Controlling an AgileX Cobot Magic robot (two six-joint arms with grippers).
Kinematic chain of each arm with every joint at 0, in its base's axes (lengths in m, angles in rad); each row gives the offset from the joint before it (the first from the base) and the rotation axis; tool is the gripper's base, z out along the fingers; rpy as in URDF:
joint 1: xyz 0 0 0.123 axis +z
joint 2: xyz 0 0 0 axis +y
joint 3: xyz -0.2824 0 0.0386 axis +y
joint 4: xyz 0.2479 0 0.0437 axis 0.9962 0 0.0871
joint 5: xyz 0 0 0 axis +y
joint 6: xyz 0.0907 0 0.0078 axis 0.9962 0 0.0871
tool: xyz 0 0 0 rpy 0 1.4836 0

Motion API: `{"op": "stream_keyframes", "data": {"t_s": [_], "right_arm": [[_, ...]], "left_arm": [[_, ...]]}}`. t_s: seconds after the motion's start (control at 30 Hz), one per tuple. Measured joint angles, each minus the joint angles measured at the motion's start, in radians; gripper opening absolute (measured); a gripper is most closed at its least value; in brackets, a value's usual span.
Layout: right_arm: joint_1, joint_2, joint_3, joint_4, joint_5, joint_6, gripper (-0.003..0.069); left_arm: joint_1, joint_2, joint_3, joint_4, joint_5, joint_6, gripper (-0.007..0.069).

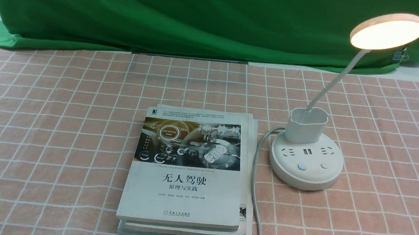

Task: Turn on the table lamp on the pink coffee tablecloth with your hand.

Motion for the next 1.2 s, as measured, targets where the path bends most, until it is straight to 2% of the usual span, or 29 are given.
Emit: {"op": "stream_keyframes", "data": {"t_s": [1.2], "right_arm": [[-0.001,0.0,0.0,0.0,0.0,0.0,0.0194]], "left_arm": [[0.0,0.0,0.0,0.0,0.0,-0.002,0.0019]]}}
